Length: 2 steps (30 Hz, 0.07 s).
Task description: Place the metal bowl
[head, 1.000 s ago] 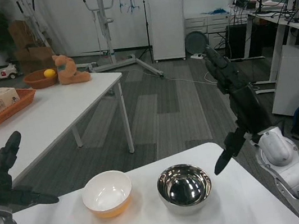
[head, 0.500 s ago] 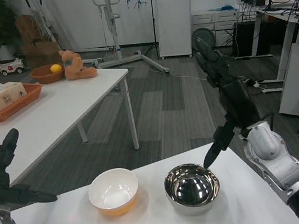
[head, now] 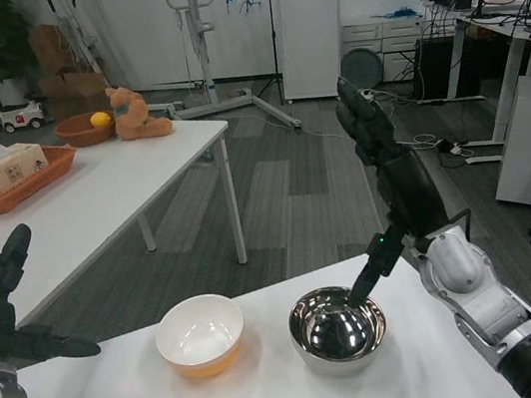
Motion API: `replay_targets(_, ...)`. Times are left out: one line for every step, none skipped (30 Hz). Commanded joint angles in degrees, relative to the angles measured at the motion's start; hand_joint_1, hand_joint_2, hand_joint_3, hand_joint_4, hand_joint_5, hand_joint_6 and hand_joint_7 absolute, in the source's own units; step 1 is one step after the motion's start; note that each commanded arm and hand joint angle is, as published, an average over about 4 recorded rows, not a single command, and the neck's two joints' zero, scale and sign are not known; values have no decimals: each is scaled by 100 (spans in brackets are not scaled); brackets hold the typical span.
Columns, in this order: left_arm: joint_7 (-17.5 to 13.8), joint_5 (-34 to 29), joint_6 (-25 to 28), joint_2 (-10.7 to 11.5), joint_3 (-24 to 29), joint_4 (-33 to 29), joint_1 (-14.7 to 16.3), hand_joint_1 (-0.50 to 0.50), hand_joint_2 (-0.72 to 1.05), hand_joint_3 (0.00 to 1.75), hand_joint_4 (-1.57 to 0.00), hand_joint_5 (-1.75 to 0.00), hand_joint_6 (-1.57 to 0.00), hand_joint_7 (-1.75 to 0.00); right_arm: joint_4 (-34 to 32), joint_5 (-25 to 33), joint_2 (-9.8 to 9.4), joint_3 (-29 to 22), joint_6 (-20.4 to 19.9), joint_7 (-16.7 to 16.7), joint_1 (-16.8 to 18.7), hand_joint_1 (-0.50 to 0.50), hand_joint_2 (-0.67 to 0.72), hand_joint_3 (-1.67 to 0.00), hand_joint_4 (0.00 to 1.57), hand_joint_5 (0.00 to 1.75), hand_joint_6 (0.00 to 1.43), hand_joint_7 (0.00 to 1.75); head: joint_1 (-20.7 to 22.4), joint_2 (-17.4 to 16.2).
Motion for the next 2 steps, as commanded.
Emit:
replay_targets(-6,12,-42,54,82,-36,117,-50,-72,9,-67,0,0,0,29,61,82,28,-113,-68,-108,-33,60,-8,0,0,0,0,24,1)
replay_targets(-6,12,-42,57,84,-38,118,-50,-72,9,-67,0,0,0,30,62,89,33,-115,-68,-108,-33,60,-8,0,0,0,0,29,5)
